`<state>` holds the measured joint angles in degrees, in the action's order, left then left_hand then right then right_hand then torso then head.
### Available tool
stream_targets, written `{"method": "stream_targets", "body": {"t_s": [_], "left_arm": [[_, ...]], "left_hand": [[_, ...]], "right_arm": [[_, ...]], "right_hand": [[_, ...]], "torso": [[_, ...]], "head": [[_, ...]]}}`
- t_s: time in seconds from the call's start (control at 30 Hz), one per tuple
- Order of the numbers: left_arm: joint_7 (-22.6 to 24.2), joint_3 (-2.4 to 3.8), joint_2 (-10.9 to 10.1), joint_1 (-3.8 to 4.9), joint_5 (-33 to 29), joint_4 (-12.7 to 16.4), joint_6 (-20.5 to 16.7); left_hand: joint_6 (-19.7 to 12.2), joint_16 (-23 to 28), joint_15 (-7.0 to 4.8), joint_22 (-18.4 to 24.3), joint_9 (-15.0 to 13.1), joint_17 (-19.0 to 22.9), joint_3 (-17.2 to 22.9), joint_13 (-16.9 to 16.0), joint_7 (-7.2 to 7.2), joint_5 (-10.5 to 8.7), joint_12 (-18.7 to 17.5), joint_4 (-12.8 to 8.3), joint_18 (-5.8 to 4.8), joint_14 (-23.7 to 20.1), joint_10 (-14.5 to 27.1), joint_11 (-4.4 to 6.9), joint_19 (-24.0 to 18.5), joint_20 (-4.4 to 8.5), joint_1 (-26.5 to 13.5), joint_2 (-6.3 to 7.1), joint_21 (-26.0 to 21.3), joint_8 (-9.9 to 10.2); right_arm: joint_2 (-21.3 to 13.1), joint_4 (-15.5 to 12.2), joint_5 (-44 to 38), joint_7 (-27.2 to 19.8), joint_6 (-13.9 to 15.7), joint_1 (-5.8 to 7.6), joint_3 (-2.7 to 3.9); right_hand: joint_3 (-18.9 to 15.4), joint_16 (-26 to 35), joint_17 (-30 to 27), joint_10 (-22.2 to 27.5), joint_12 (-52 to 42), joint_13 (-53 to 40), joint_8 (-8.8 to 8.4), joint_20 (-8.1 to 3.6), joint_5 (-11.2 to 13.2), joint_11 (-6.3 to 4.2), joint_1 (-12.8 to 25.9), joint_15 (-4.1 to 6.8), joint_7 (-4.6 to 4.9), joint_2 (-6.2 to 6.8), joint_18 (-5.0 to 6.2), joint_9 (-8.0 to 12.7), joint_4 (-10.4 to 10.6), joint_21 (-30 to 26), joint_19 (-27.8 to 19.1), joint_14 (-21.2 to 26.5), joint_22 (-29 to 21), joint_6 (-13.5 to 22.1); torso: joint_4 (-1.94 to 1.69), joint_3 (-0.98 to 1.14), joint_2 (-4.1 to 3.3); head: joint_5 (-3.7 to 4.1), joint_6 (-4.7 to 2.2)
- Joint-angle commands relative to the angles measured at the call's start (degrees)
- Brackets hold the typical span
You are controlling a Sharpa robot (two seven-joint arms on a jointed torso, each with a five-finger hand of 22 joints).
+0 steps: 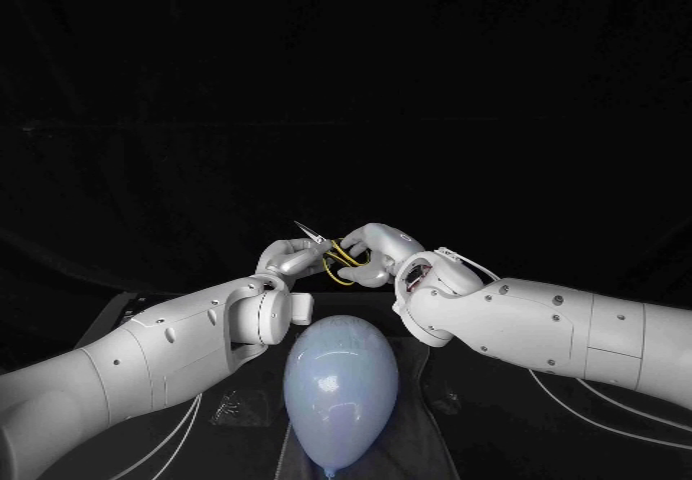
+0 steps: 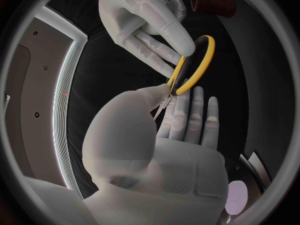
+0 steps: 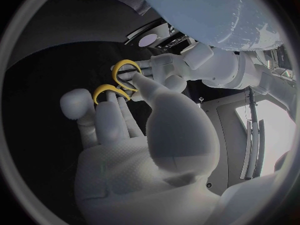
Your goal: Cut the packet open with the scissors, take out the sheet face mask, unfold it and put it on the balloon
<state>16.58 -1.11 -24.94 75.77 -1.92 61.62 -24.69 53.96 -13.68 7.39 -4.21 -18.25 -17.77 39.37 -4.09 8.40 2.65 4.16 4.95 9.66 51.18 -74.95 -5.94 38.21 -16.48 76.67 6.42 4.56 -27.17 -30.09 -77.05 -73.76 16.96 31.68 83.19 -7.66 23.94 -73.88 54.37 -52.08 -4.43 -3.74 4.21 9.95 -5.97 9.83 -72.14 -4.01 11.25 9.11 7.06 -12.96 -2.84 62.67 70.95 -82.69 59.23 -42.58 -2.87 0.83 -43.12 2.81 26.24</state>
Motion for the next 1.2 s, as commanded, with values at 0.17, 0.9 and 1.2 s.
{"method": "stream_targets", "body": {"t_s": [0.17, 0.9, 1.2], "left_arm": [[0.52, 0.08, -0.11, 0.17, 0.49, 1.27, 0.03], [-0.18, 0.09, -0.68, 0.17, 2.27, 5.34, 0.86], [-1.17, 0.09, -0.86, 0.17, 4.0, 7.33, 1.79]], "left_hand": [[0.63, 0.23, 0.05, -0.04, -1.32, -0.09, 2.19, -0.09, 0.02, 0.18, 0.18, -2.1, 1.06, -0.3, -0.42, -0.05, -0.01, 0.08, -0.23, -0.14, 0.28, -0.25], [0.73, 0.01, 0.15, 0.12, -1.48, -0.35, 2.84, -0.08, 0.16, 0.18, 0.18, -2.79, 1.06, -0.39, -0.49, -0.1, -1.08, 0.1, -0.64, 0.0, 0.01, -0.26], [0.77, -0.26, 0.29, 0.26, -1.61, -0.55, 3.26, -0.08, 0.19, 0.18, 0.19, -3.24, 1.06, -1.06, -0.55, -0.15, -2.27, 0.08, -1.15, 0.02, -0.28, -0.23]], "right_arm": [[0.7, 1.21, -0.98, 1.11, -1.0, -0.2, 0.03], [3.21, 6.03, -1.3, 2.56, -3.71, -0.95, -0.14], [4.36, 8.04, -1.34, 2.66, -4.59, -0.95, -0.17]], "right_hand": [[-0.56, -0.01, 0.27, 0.14, -0.59, -0.05, -0.19, 0.1, 0.27, 0.19, 0.26, -0.46, 3.0, -0.33, 0.37, -0.23, -0.01, 0.08, -0.2, 0.14, 0.25, -0.6], [-0.54, -3.33, 4.65, -4.63, -4.1, -0.09, 2.58, -0.55, 0.79, -1.07, -0.88, 0.44, 1.76, -2.09, -0.64, -1.78, 0.82, 4.56, 2.85, -1.2, 5.21, -7.47], [0.55, -4.41, 6.27, -6.19, -4.19, -0.02, 3.17, -0.89, 0.81, -1.59, -0.72, 0.83, 1.17, -2.46, -1.04, -1.93, 1.29, 6.25, 3.98, -1.65, 7.09, -9.0]], "torso": [[0.03, 0.0, 0.01], [0.0, 0.03, 0.01], [0.03, 0.0, 0.04]], "head": [[0.15, -0.41], [0.44, -0.25], [0.62, -0.14]]}}
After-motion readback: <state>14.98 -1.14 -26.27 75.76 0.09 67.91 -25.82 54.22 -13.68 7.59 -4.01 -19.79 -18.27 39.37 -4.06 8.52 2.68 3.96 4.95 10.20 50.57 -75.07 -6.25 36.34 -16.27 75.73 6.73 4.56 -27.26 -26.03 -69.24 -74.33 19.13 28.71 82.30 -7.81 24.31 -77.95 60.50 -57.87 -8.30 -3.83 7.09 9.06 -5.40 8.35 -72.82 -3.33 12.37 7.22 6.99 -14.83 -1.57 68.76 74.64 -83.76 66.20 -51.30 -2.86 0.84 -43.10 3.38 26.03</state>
